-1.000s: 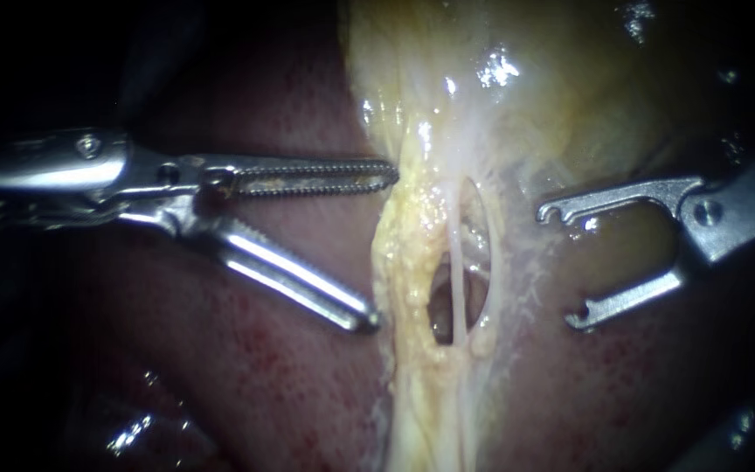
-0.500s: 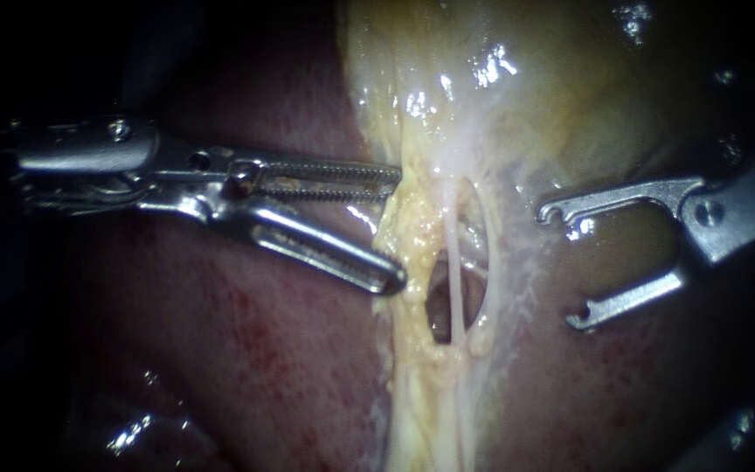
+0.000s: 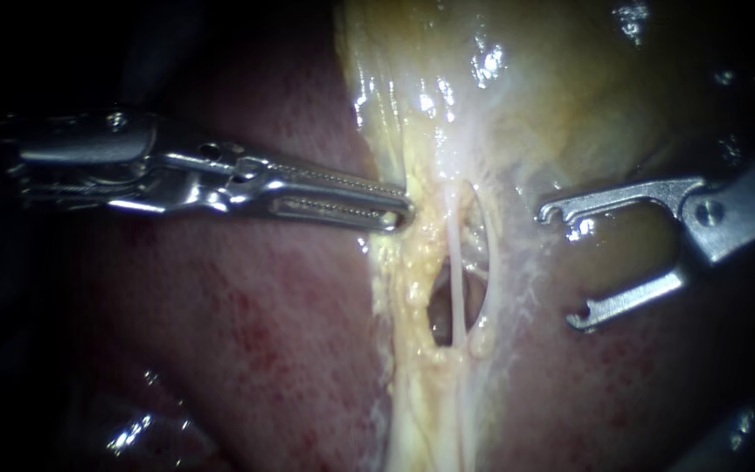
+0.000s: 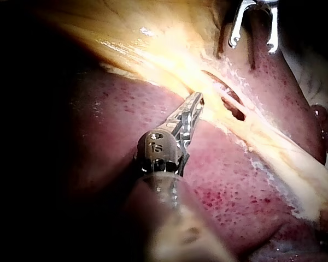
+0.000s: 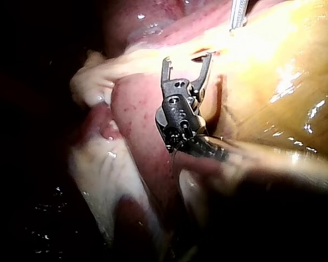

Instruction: Grabbing gallbladder

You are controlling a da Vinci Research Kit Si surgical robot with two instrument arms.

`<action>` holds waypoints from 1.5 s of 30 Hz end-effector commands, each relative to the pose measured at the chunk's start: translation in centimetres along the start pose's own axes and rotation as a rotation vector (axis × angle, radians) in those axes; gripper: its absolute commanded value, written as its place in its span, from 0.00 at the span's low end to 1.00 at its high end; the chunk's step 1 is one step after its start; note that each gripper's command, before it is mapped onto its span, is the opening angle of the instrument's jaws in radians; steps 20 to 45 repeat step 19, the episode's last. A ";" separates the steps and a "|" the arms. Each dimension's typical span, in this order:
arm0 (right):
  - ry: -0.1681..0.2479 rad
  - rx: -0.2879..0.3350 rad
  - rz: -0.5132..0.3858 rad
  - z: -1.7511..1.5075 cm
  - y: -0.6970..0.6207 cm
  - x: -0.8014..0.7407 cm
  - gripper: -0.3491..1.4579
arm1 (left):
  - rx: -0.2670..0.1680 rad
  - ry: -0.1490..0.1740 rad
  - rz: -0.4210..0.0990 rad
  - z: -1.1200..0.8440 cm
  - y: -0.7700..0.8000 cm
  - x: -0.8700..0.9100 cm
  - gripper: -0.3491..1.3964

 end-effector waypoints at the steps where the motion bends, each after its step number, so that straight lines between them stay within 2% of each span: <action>1: 0.000 0.000 0.000 0.00 0.00 0.00 0.53 | 0.000 -0.001 -0.001 -0.01 0.00 0.00 0.00; 45: 0.000 0.000 0.006 0.00 0.00 0.00 0.53 | -0.005 -0.002 -0.003 -0.03 -0.02 0.00 0.00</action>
